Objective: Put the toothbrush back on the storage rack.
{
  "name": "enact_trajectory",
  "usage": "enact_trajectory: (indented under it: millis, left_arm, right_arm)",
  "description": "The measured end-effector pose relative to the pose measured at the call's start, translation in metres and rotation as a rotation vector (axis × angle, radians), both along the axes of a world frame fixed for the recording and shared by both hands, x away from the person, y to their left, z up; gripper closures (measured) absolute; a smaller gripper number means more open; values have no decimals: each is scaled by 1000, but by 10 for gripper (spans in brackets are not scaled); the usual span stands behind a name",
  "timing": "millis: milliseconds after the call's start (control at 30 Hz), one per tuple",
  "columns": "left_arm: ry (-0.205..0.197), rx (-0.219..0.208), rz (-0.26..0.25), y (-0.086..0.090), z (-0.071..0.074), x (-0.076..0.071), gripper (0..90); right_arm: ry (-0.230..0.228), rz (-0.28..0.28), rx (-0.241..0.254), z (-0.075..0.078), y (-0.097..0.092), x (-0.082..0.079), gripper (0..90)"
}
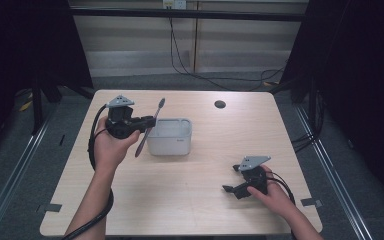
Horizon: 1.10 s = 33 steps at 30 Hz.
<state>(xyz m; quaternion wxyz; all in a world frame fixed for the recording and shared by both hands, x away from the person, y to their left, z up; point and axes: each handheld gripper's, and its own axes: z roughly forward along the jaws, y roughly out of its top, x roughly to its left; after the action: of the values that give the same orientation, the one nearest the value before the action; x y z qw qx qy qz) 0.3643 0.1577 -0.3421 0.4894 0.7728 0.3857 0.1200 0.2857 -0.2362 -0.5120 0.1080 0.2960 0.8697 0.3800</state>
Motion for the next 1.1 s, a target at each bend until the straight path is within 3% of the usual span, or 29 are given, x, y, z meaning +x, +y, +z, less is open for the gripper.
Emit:
enact_trajectory:
  millis: [667,1100]
  left_arm:
    - [-37,-73,61,-5,5,18,806]
    - [-60,-77,71,-9,15,27,806]
  right_arm:
    - [-1,0,0,0,0,0,124]
    - [-1,1,1,0,0,0,124]
